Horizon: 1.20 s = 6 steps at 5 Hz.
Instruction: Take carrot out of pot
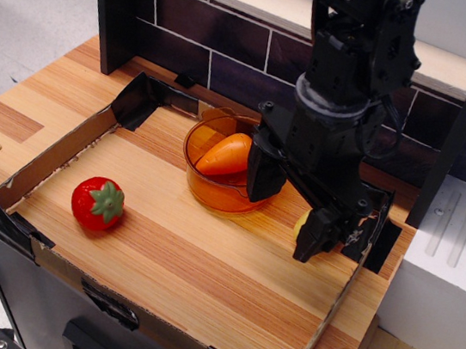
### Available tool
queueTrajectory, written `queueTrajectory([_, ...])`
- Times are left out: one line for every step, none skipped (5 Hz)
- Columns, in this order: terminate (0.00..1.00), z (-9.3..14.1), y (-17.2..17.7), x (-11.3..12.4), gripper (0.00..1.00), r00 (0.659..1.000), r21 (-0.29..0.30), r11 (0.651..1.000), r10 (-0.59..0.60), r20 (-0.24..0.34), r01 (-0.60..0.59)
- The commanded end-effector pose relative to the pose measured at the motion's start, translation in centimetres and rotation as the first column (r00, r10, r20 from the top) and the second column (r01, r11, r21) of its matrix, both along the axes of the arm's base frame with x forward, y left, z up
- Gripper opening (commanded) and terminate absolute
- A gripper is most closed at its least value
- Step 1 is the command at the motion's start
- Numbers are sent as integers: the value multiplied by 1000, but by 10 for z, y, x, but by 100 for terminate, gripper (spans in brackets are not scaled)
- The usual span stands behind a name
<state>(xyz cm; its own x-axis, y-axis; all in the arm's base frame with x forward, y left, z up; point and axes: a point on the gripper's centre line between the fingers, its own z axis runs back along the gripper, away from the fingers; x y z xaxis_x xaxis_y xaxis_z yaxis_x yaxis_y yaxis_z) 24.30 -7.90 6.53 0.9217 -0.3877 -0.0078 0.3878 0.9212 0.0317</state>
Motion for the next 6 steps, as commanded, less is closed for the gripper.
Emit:
queueTrajectory([0, 0, 0, 0, 100, 1000, 0, 1000, 0, 0, 0])
queueTrajectory([0, 31, 21, 12, 100, 996, -75, 997, 24, 86, -18])
queueTrajectory([0, 51, 41, 27, 100, 992, -80, 996, 56, 115, -47])
queueTrajectory([0, 54, 67, 45, 100, 974, -80, 989, 137, 181, -125])
queueTrajectory([0, 34, 80, 58, 100, 971, -46, 985, 172, 167, -167])
queueTrajectory([0, 9, 87, 69, 100, 965, 2, 978, 203, 168, -206])
